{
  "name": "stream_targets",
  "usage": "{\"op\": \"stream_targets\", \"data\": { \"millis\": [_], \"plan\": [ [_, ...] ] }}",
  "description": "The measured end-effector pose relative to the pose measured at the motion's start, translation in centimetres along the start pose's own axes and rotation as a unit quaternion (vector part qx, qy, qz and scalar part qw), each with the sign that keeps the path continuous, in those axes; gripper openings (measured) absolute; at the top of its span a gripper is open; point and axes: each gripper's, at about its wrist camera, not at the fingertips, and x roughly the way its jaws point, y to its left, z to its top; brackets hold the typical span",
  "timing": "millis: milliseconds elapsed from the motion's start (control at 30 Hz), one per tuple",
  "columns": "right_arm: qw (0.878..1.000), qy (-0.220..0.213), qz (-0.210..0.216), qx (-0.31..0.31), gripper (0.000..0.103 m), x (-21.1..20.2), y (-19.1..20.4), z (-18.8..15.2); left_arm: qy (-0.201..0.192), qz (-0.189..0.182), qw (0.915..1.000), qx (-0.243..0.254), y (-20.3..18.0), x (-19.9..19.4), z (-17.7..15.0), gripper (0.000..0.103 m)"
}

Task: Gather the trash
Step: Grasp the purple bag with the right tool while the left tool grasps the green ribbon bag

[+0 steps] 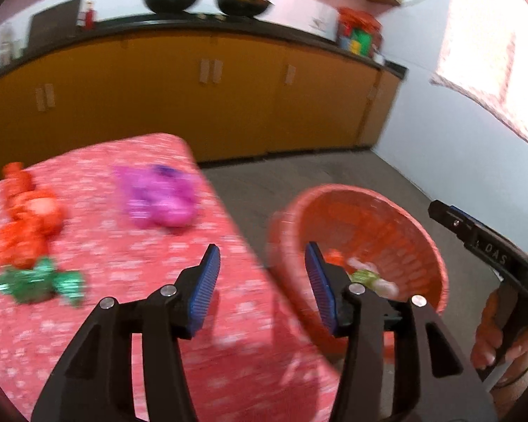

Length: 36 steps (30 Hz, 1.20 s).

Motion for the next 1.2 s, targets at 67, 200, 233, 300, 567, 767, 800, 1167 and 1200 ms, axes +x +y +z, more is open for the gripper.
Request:
{"op": "stream_targets", "data": {
  "millis": [67,200,233,300,567,767,800,1167,1200],
  "plan": [
    [1.0,0.002,0.02,-0.014,0.053,0.3,2.3,0.2,-0.013,0.026,0.9995,-0.008,2.2,-1.4,-0.4,0.054],
    [0.997,0.012,0.061,-0.054,0.055,2.0,8.5,0.3,-0.035,0.101,0.994,-0.025,7.8,-4.5,-1.5,0.056],
    [0.996,0.017,0.07,-0.061,0.055,2.5,10.0,0.2,-0.038,0.115,0.9922,-0.028,9.0,-5.0,-1.7,0.058],
    [0.993,0.026,0.083,-0.075,0.057,3.7,12.7,-0.1,-0.043,0.14,0.9884,-0.039,11.3,-6.0,-2.0,0.059],
    [0.986,0.04,0.079,-0.143,0.07,8.9,21.6,-1.0,-0.056,0.198,0.9731,-0.104,19.7,-8.4,-3.6,0.062],
    [0.987,0.024,0.038,-0.157,0.085,12.6,24.8,-0.4,-0.073,0.2,0.9708,-0.112,21.8,-8.8,-4.4,0.066],
    [0.986,0.032,0.031,-0.162,0.085,13.4,25.1,-0.4,-0.074,0.198,0.9709,-0.112,22.0,-8.7,-4.4,0.066],
    [0.983,0.075,0.038,-0.166,0.036,15.4,25.4,-1.5,-0.067,0.153,0.9816,-0.092,21.0,-7.0,-4.0,0.067],
    [0.982,0.075,0.043,-0.167,0.034,15.0,25.4,-1.7,-0.066,0.148,0.9827,-0.09,20.7,-6.8,-3.9,0.067]
  ]
}}
